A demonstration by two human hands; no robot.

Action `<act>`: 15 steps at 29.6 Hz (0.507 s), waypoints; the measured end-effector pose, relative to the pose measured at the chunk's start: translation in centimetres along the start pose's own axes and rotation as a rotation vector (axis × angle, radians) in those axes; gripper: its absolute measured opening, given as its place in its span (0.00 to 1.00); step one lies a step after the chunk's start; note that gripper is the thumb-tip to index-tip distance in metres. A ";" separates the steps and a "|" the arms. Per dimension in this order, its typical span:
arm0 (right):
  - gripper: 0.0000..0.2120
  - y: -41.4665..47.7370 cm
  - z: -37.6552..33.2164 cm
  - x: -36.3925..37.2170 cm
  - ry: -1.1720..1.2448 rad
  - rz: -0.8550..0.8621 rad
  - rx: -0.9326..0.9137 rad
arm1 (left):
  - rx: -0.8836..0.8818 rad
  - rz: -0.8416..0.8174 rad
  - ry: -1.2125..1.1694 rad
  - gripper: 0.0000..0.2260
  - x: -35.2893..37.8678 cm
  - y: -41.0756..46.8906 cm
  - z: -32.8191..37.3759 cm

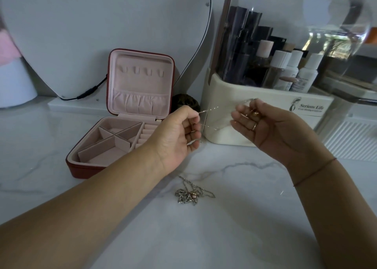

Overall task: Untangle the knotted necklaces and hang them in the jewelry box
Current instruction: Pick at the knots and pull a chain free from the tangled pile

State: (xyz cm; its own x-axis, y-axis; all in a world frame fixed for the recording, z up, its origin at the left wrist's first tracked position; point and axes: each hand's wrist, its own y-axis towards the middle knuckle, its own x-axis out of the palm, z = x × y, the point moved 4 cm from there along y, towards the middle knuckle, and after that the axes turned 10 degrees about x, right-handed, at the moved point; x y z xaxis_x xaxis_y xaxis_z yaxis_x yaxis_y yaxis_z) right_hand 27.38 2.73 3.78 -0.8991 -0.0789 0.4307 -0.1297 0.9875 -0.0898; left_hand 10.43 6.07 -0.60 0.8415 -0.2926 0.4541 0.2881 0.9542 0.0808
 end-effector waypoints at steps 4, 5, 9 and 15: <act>0.09 0.1 -0.3 -0.6 -0.023 0.075 -0.026 | -0.037 0.016 -0.067 0.08 -0.3 0.1 0.0; 0.09 0.0 -0.4 -0.8 -0.061 0.110 -0.039 | -0.045 0.024 -0.082 0.08 -0.3 0.2 0.0; 0.06 -0.1 -0.6 -1.5 -0.335 0.279 -0.150 | -0.029 0.064 -0.118 0.09 -0.4 0.3 0.1; 0.05 -0.2 -0.6 -1.4 -0.553 0.405 -0.230 | -0.020 0.075 -0.155 0.09 -0.3 0.1 0.3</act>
State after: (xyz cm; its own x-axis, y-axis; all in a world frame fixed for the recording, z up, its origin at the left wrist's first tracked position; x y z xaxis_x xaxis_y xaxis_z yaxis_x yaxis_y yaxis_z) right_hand 28.87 2.69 3.73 -0.9459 0.3017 -0.1196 0.2949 0.9529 0.0713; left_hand 10.08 6.27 -0.49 0.7808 -0.2059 0.5899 0.2374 0.9711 0.0248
